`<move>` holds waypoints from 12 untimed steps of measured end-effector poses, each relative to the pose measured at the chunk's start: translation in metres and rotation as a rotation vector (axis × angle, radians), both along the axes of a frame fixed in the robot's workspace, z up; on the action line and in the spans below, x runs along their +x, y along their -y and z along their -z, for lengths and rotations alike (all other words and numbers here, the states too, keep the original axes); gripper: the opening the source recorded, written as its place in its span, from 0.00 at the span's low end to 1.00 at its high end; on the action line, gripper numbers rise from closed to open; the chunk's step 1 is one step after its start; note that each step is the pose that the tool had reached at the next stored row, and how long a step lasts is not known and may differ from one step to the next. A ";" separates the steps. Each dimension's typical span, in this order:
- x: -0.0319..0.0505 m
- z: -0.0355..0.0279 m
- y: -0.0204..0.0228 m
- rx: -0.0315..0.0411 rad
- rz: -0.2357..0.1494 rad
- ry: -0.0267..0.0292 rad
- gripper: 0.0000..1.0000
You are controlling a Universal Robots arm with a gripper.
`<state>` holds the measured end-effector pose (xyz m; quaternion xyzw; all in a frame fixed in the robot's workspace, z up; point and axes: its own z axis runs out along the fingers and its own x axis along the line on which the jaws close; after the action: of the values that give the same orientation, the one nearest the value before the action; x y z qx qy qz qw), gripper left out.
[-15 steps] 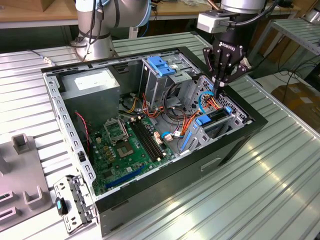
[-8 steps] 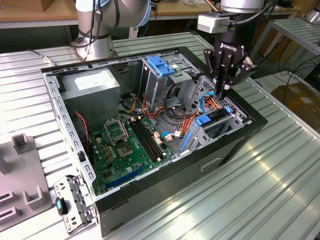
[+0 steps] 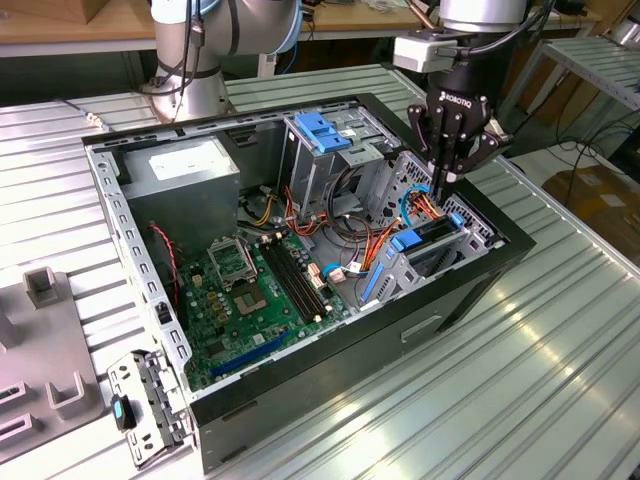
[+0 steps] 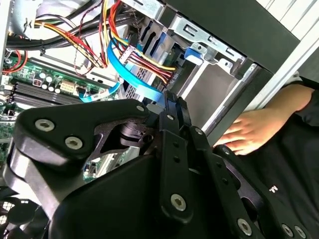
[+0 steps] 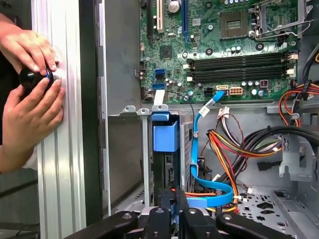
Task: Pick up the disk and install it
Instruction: 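Insert the second disk wire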
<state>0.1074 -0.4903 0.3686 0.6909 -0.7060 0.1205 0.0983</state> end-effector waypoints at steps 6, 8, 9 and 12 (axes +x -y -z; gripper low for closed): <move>-0.0093 0.0037 0.0002 0.0178 -0.005 0.0058 0.16; -0.0129 0.0050 0.0002 0.0279 -0.008 0.0080 0.16; -0.0139 0.0054 0.0002 0.0316 -0.009 0.0088 0.16; -0.0163 0.0077 0.0002 0.0483 -0.010 0.0108 0.16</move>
<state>0.0911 -0.4905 0.3610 0.6961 -0.7056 0.1077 0.0771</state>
